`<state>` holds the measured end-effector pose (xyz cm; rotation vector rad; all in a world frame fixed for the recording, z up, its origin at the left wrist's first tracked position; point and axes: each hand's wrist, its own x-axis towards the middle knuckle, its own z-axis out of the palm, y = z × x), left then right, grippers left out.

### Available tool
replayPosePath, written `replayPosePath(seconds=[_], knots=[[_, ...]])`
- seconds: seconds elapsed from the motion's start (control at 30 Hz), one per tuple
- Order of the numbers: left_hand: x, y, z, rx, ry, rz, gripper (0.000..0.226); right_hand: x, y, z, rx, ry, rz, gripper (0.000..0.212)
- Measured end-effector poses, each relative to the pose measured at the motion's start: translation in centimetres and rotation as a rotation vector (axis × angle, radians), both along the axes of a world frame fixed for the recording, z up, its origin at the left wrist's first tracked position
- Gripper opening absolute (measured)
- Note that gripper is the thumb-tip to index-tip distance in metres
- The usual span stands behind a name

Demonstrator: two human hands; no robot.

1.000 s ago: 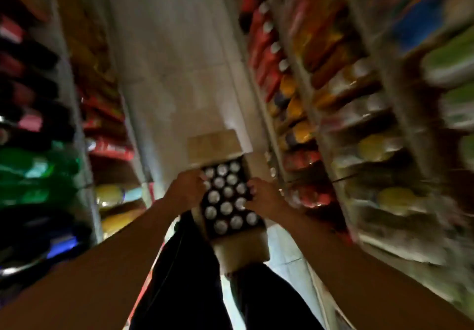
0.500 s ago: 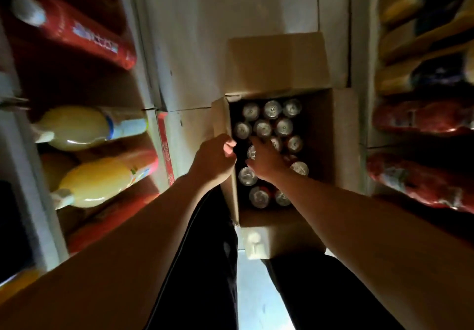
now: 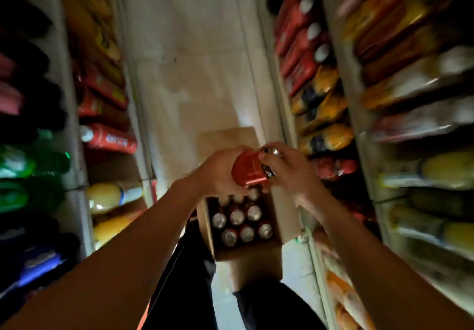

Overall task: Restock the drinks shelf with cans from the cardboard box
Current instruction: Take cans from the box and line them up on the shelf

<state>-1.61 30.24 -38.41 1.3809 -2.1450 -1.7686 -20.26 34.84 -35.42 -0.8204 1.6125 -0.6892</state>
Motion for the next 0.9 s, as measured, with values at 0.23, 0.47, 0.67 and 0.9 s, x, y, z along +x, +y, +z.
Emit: replayPosePath(seconds=[0.23, 0.47, 0.67, 0.9], knots=[[-9.2, -3.1, 24.6, -0.049, 0.333, 0.004, 0.073, -5.7, 1.6, 27.2, -0.351, 0.056, -0.167, 0.040], [-18.1, -1.9, 41.1, -0.150, 0.503, -0.194, 0.104, -11.2, 7.2, 42.8, -0.584, 0.263, -0.357, 0.074], [-25.2, 2.3, 48.8, -0.301, 0.598, -0.225, 0.089, -14.2, 11.1, 50.3, -0.730, 0.600, -0.652, 0.070], [-29.7, 3.1, 51.1, -0.303, 0.603, -0.412, 0.091, -17.8, 13.6, 51.2, -0.574, 0.588, -0.658, 0.071]])
